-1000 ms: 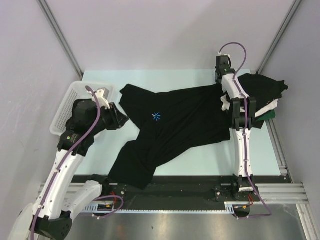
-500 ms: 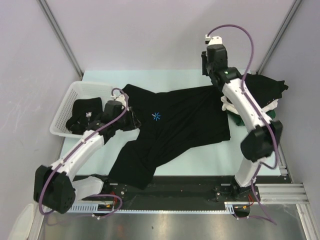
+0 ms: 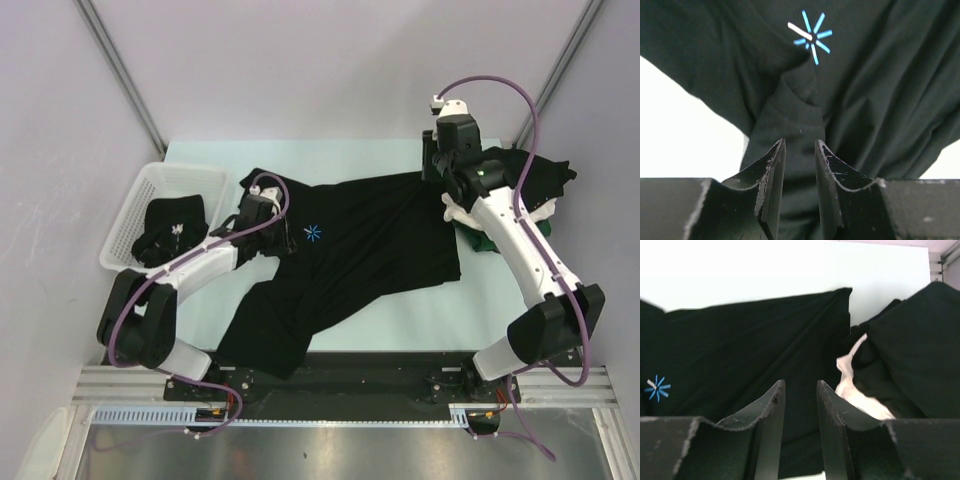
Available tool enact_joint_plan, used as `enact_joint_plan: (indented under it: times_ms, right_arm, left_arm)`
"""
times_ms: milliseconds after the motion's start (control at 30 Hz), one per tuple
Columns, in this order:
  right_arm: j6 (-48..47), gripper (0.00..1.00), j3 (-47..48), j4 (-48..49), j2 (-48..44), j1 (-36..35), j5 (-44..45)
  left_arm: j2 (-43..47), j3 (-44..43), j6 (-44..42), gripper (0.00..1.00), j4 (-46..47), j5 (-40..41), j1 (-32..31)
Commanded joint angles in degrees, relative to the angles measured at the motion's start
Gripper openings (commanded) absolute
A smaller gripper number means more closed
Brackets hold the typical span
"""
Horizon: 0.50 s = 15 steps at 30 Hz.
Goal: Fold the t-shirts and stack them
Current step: Flatten out the tshirt
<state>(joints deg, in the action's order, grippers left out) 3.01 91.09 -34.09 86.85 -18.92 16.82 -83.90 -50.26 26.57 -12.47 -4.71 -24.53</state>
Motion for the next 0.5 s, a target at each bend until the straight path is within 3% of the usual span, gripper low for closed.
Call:
enact_joint_plan:
  times_ms: [0,467]
  right_arm:
    - [1.0,0.37,-0.4,-1.8,-6.4,-1.0,-1.1]
    - [0.7,0.38,-1.4,-5.3,-9.7,-3.4,-0.6]
  left_arm:
    - [-2.9,-4.8,-2.8,0.35,3.0,2.7,-0.3]
    - [-12.7,-12.4,-3.6,0.34,-1.3,6.6,-0.4]
